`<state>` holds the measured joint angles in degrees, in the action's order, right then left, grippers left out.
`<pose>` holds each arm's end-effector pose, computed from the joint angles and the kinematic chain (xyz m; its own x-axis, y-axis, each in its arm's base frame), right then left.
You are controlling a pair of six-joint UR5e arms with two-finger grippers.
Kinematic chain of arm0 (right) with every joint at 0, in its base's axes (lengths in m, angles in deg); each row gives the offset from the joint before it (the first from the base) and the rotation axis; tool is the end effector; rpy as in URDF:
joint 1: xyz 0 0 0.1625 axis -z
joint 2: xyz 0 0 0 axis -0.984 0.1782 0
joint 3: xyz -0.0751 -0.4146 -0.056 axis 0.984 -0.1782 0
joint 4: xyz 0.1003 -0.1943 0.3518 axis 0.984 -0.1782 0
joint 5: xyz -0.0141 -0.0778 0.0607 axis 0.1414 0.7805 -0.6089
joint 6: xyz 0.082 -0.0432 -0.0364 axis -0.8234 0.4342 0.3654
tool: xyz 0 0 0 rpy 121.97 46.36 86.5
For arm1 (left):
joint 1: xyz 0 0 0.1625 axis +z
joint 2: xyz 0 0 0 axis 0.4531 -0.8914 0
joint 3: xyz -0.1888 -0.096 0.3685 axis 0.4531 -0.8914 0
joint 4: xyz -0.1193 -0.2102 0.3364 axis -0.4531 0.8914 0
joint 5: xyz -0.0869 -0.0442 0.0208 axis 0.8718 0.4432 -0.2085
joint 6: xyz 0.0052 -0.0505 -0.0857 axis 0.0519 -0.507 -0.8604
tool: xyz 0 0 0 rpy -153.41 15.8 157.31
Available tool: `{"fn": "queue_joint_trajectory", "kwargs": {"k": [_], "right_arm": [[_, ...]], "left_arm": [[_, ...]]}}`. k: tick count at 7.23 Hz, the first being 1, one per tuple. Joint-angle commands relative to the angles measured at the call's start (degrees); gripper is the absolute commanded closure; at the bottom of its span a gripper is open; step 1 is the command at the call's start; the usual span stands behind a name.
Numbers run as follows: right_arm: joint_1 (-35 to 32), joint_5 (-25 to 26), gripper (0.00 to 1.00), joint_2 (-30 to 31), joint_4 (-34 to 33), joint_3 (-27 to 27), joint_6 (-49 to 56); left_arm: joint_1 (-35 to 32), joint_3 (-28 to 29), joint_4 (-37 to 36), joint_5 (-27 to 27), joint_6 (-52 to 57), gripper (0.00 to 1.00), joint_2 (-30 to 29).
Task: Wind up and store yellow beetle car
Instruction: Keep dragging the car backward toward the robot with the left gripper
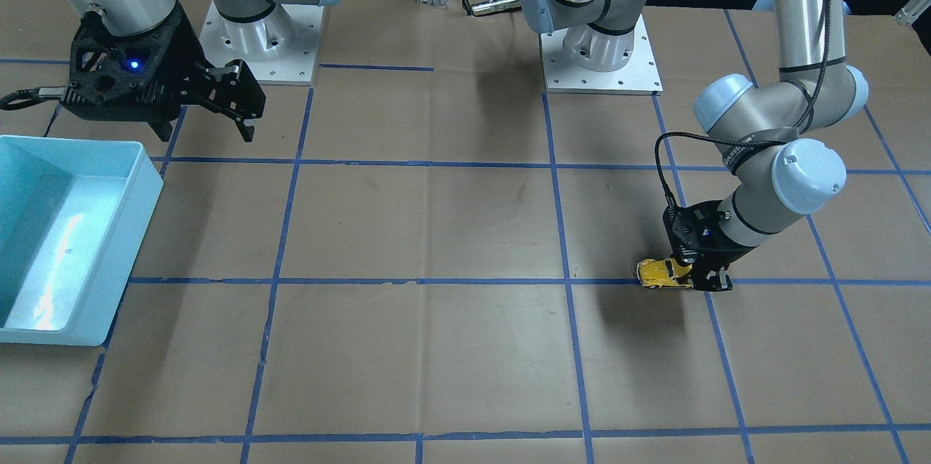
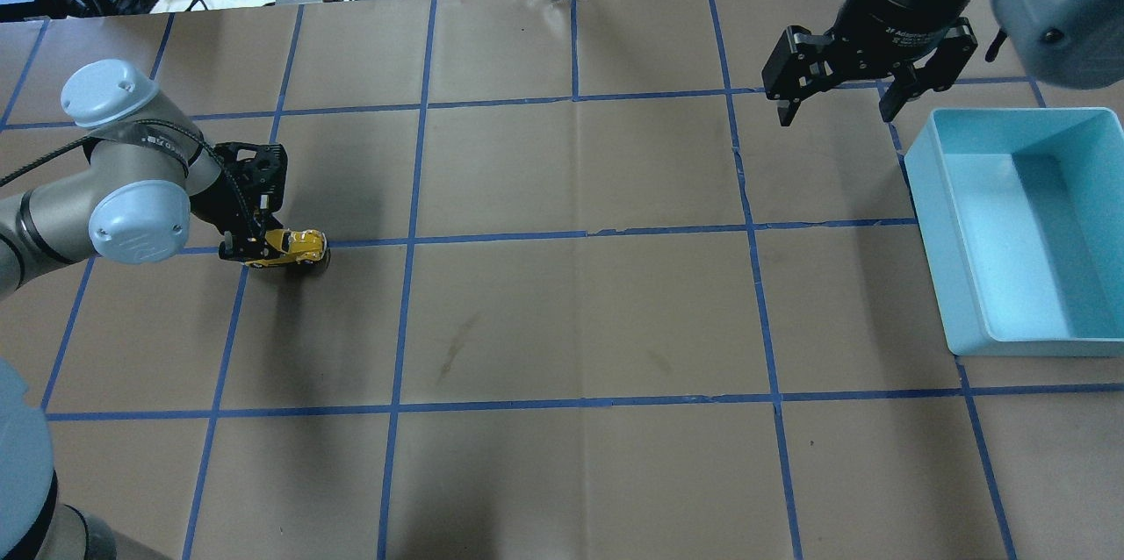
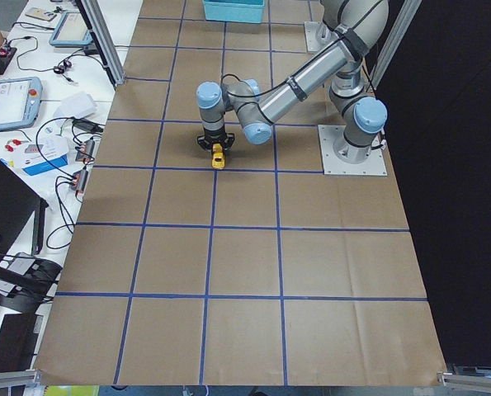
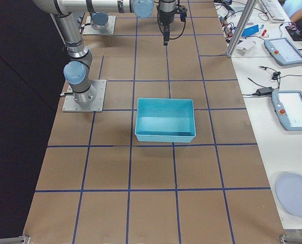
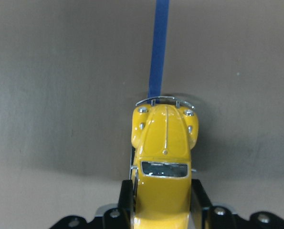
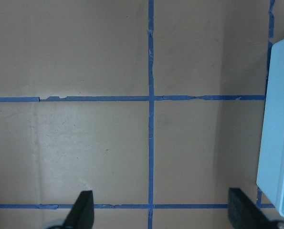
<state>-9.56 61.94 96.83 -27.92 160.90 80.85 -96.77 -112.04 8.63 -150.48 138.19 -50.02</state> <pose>0.1282 -0.5013 0.4883 -0.9999 -0.0057 -0.0106 -0.0055 0.9997 -0.0240 0.0580 -0.5503 0.1994 -0.0962 0.9945 0.0409 0.9948 0.0975 -0.0309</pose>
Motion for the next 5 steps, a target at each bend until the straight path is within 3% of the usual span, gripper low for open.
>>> {"fn": "queue_joint_trajectory", "kwargs": {"k": [1,5], "right_arm": [[0.00,0.02,0.00,0.04,-0.01,0.00,0.03],[0.00,0.02,0.00,0.04,-0.01,0.00,0.03]], "left_arm": [[0.22,0.00,-0.01,-0.08,0.47,0.68,0.00],[2.06,0.00,0.08,0.19,4.05,0.68,-0.09]]}}
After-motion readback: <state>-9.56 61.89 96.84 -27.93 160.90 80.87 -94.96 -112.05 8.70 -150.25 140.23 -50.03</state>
